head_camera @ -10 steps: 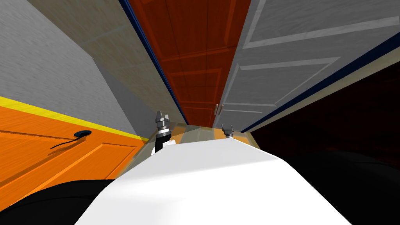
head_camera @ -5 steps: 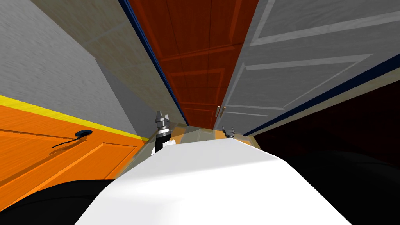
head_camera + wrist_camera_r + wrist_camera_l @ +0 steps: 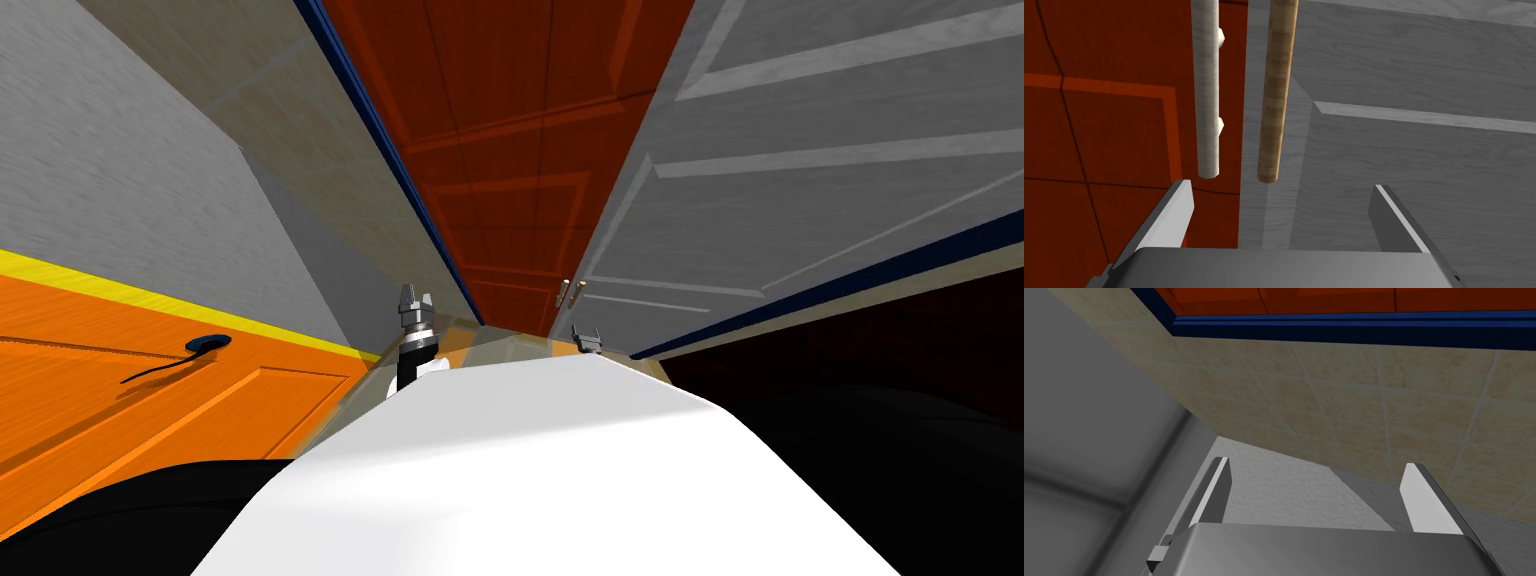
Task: Pull the door open
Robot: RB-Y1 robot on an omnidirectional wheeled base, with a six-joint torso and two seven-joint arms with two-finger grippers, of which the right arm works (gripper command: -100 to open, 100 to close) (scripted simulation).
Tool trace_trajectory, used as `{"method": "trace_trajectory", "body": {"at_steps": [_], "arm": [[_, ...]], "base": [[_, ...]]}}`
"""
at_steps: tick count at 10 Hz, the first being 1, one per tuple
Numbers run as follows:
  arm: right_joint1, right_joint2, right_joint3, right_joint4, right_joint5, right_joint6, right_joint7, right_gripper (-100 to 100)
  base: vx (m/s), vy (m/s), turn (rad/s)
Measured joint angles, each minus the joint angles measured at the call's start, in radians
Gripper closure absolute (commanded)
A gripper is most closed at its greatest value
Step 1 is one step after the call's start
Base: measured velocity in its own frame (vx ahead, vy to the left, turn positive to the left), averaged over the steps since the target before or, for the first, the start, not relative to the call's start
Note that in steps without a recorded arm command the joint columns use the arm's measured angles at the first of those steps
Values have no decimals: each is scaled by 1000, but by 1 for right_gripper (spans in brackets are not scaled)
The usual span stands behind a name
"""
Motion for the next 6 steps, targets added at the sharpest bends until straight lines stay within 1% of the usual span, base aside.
{"method": "trace_trajectory", "body": {"at_steps": [2,3,4,5,6], "arm": [[-5,-5,4,28,-16,-13,-37,-100],[-12,-7,4,41,-23,-16,-52,-100],[-13,-8,4,42,-23,-17,-55,-100],[-2,-14,0,59,-26,-22,-61,-100],[11,-16,-7,58,-30,-18,-58,-100]], "base": [[167,-41,71],[74,-17,14],[-74,18,-89],[-144,36,-103],[-173,35,-82]]}}
